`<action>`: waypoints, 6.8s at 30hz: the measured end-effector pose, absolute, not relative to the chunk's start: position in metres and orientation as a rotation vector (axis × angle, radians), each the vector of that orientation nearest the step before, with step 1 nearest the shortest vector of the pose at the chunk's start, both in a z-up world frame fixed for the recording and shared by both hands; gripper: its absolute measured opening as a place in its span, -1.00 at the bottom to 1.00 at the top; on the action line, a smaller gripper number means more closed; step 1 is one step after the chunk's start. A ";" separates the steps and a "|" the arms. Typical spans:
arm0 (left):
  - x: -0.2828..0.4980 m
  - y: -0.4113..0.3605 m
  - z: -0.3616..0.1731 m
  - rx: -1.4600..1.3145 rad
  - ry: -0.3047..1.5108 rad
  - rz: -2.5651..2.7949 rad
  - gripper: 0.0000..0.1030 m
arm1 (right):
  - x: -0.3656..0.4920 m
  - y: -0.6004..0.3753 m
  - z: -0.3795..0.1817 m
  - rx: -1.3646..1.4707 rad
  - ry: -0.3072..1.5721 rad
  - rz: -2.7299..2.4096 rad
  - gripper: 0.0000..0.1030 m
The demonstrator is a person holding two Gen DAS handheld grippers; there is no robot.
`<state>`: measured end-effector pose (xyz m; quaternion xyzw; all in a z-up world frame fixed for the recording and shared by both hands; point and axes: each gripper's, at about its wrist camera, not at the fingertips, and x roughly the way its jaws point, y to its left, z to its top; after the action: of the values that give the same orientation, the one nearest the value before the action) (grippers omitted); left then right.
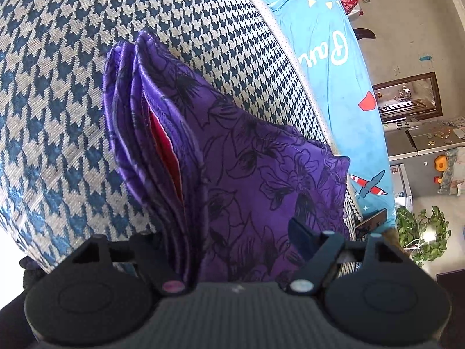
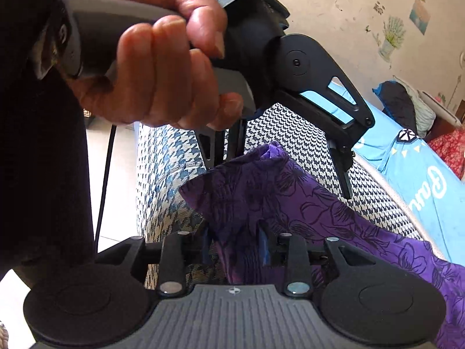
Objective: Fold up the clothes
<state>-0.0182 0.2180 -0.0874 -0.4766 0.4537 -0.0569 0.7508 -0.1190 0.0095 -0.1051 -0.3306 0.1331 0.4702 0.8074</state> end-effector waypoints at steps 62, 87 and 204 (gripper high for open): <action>0.022 0.260 -0.103 -1.023 0.856 0.136 -0.54 | -0.118 0.004 -0.090 -0.703 0.105 0.913 -0.87; 0.078 0.149 -0.031 -1.029 0.469 -0.152 -0.63 | -0.078 -0.068 -0.049 -0.623 0.006 0.643 -0.88; 0.078 -0.020 -0.056 -0.348 0.786 -0.250 1.00 | 0.245 -0.273 -0.023 0.249 0.552 0.286 -0.61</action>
<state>0.0776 -0.0196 -0.0559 -0.1683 0.3802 -0.1211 0.9014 0.2446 -0.2734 -0.0225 0.1222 0.2709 0.1402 0.9445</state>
